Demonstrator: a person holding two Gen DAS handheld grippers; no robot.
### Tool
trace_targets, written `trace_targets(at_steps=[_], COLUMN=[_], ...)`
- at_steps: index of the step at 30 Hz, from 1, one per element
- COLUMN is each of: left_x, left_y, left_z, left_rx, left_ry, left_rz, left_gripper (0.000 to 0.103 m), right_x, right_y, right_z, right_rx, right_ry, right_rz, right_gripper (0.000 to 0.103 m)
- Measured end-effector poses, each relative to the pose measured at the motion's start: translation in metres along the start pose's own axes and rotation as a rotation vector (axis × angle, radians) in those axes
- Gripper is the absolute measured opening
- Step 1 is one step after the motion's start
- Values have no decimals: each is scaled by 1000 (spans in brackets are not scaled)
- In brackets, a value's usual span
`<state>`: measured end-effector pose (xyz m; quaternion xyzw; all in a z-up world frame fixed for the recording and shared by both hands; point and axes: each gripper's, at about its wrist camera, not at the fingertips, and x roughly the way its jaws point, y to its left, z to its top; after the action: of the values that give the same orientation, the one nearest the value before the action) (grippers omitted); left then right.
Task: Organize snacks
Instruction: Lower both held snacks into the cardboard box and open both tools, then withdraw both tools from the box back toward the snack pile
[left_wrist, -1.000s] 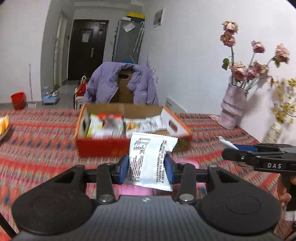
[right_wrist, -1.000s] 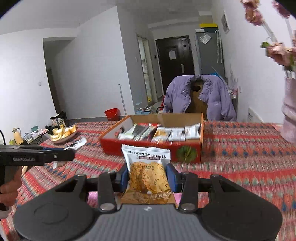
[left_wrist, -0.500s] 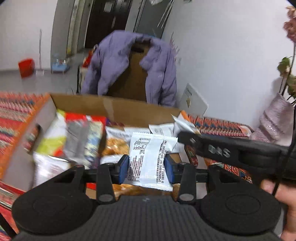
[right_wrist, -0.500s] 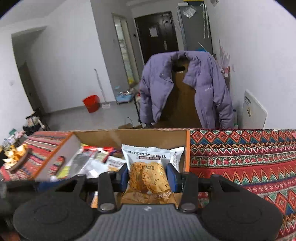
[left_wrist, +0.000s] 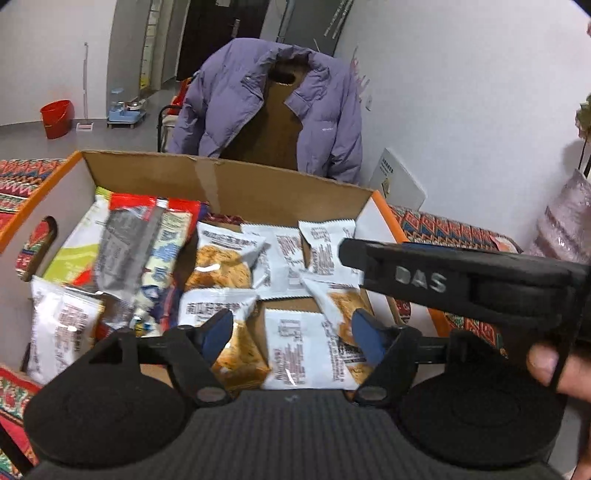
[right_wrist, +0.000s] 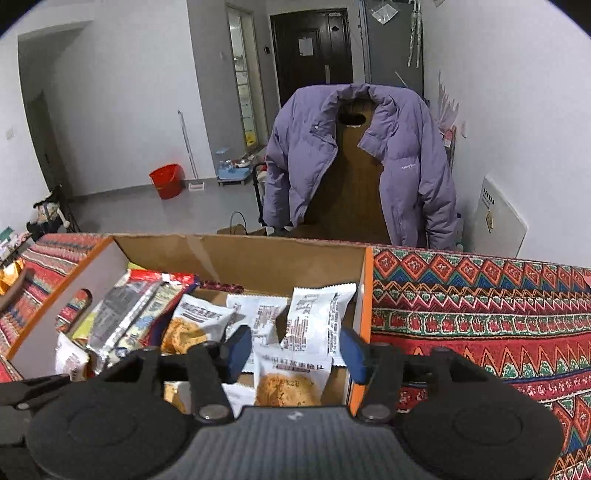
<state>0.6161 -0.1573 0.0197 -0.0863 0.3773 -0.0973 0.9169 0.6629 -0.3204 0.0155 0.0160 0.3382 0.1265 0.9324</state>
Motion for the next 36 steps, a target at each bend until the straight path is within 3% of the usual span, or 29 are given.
trace_targets(at_steps=[10, 13, 15, 18, 24, 36], left_x=[-74, -107, -128, -158, -198, -263], left_y=[39, 49, 55, 66, 77, 79], left_z=[18, 17, 13, 3, -13, -60], left_rx=[53, 104, 145, 194, 225, 235], left_ry=[-129, -183, -235, -322, -409, -445], left_rz=[106, 119, 150, 182, 179, 160], left_gripper=[76, 85, 89, 98, 102, 103], right_x=[-64, -89, -107, -134, -170, -244], right_y=[22, 31, 37, 47, 63, 91], right_z=[13, 11, 5, -8, -36, -85], right_rx=[-59, -79, -94, -106, -130, -161], right_ry=[-47, -65, -98, -175, -269, -361], right_rz=[-10, -11, -3, 8, 17, -17], right_gripper=[61, 65, 82, 95, 97, 103])
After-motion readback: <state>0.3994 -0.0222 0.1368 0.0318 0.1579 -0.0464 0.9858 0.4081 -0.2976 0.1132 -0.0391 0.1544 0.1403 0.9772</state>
